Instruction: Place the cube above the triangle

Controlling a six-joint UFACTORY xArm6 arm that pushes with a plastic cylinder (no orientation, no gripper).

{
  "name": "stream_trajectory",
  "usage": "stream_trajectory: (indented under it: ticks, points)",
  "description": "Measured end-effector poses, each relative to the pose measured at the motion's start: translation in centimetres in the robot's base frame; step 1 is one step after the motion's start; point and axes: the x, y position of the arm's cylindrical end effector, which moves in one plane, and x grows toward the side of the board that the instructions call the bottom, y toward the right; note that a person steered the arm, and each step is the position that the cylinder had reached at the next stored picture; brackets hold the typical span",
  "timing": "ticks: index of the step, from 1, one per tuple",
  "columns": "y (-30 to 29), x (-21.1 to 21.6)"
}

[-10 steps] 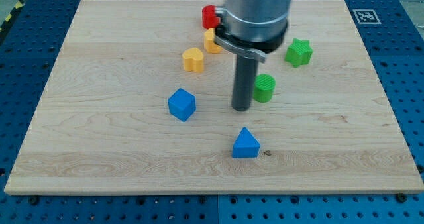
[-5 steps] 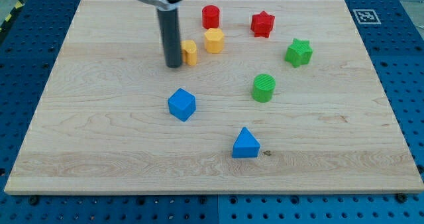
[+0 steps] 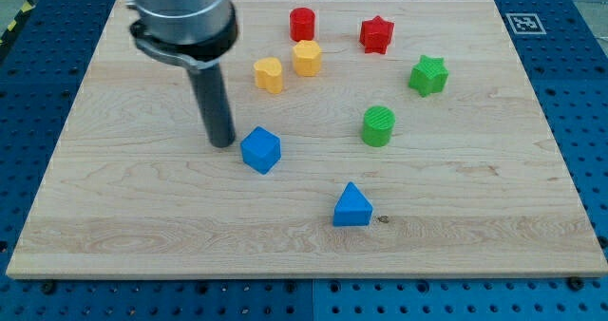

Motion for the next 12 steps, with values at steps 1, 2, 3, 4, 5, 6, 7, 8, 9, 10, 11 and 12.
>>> stream_trajectory:
  ticks: [1,2,3,4,5,6,7,8,9,10,11,12]
  points:
    - [0.3,0.5]
    - [0.3,0.7]
    - [1.7,2.3]
    - [3.4,3.1]
    - [3.5,3.1]
    - [5.3,3.8]
    - [5.5,3.8]
    - [6.1,4.4]
    - [7.6,4.9]
    - [8.0,4.4]
    - [7.5,2.9]
    - [9.3,3.4]
